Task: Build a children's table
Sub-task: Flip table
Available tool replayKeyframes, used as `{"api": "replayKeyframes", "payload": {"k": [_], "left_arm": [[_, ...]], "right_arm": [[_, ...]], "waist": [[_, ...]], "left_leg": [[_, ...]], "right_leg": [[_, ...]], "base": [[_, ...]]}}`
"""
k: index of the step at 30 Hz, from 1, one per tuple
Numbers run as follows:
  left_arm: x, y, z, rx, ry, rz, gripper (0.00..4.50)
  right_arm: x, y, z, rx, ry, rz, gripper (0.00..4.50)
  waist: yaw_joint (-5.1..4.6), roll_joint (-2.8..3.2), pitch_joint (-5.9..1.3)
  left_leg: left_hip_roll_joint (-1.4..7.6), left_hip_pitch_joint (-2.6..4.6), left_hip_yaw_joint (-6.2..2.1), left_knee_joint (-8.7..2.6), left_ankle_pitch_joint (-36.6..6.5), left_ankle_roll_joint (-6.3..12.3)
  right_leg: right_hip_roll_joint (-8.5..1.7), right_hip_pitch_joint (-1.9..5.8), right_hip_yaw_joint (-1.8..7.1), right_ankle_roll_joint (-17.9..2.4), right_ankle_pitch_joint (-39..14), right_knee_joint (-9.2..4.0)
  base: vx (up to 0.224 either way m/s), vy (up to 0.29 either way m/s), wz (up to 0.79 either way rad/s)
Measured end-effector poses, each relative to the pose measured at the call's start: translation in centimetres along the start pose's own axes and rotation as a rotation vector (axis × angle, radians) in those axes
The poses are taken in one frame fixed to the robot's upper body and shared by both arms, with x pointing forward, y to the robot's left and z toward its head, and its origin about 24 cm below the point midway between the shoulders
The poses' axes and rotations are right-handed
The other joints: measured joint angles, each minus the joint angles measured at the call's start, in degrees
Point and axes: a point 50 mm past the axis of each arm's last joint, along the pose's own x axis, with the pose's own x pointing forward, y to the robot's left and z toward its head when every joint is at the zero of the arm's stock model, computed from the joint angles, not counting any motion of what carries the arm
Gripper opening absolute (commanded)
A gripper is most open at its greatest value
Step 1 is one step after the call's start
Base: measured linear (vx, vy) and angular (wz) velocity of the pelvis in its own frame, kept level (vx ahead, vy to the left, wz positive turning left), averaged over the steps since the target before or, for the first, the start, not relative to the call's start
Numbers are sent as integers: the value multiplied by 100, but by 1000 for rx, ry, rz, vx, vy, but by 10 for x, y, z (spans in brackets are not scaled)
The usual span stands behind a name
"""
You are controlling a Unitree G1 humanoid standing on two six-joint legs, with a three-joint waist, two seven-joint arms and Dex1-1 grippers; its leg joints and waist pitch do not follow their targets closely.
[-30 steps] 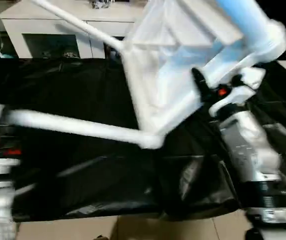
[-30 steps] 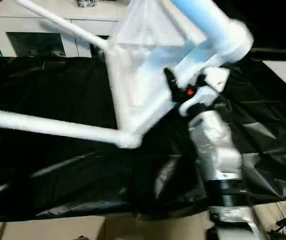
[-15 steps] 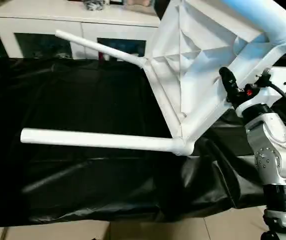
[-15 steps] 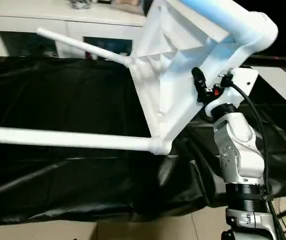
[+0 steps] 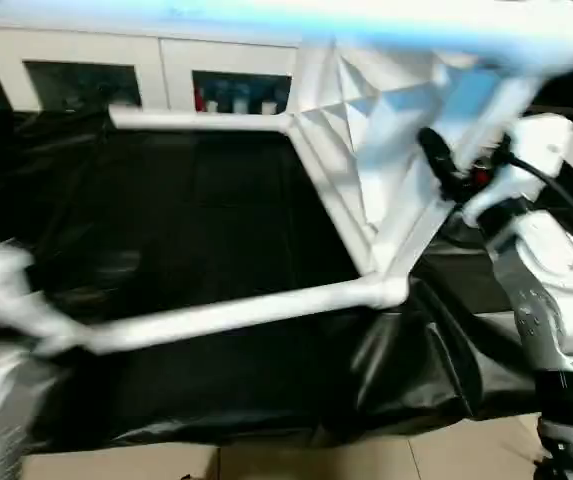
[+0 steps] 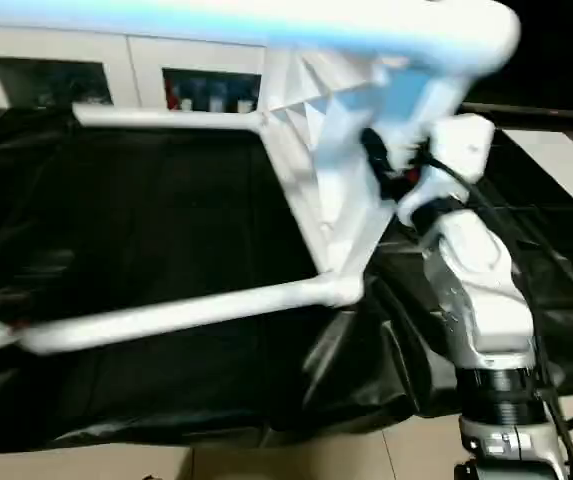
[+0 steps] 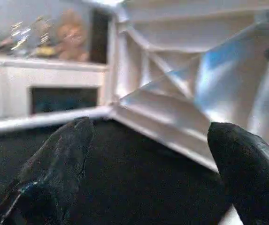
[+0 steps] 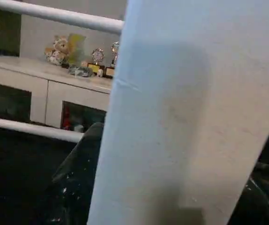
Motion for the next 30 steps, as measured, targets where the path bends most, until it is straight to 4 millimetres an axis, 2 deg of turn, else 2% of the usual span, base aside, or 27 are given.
{"api": "replayKeyframes", "payload": {"k": [4,10,12,13,15,17,18,19,21,25,30], "left_arm": [[9,-13,4,56,57,-124,434],[23,-35,9,245,147,-314,434],[25,-41,8,261,153,-341,434],[26,-42,7,264,157,-346,434],[27,-45,5,264,160,-353,434],[28,-48,2,262,166,-355,434],[28,-50,-1,269,179,-363,434],[28,-51,-4,271,190,-368,434],[29,-52,-6,272,203,-367,434],[32,-55,-7,261,204,-362,434],[33,-58,-9,258,200,-365,434]], "right_arm": [[-3,2,1,-39,3,-52,206],[-6,12,-5,-75,4,-130,206],[-8,13,-6,-85,-6,-129,262],[-8,13,-7,-94,-10,-129,276],[-12,12,-13,-109,9,-110,276],[-23,18,-45,-96,141,-64,310],[-28,21,-59,-88,198,-50,310],[-30,21,-64,-82,218,-46,316],[-31,21,-65,-84,222,-41,328],[-31,20,-63,-108,211,-40,371],[-30,22,-60,-94,175,-18,398]], "waist": [[15,-9,-4],[-10,-10,-7],[-26,-10,-7],[-36,-10,-7],[-45,-18,-11],[-54,-14,5],[-62,-8,32],[-78,36,62],[-86,93,94],[-77,91,95],[-76,96,99]], "left_leg": [[1,-26,-2,0,0,-1],[-2,-20,-2,-1,0,-1],[-6,-19,-2,-1,0,-1],[-6,-20,-2,-1,0,0],[-3,-21,-4,-3,0,-1],[-2,-46,-4,-3,0,-1],[-3,-68,-3,2,2,-4],[-9,-101,11,2,3,-5],[-10,-152,22,2,17,-23],[15,-144,27,-14,22,-34],[19,-139,28,-23,28,-44]], "right_leg": [[4,-5,3,0,0,1],[6,-11,15,2,-1,-2],[6,-12,23,3,-1,-3],[9,-12,27,2,-1,-3],[17,-12,32,2,-2,-4],[36,-17,60,2,-1,-2],[52,-33,89,2,0,-3],[53,-71,112,1,13,1],[55,-138,123,-33,60,25],[89,-156,113,-71,18,65],[94,-162,118,-78,16,69]], "base": [[0,0,0],[0,0,0],[0,0,0],[0,0,0],[0,0,0],[0,0,0],[0,0,0],[0,0,0],[0,0,0],[0,0,0],[0,0,0]]}}
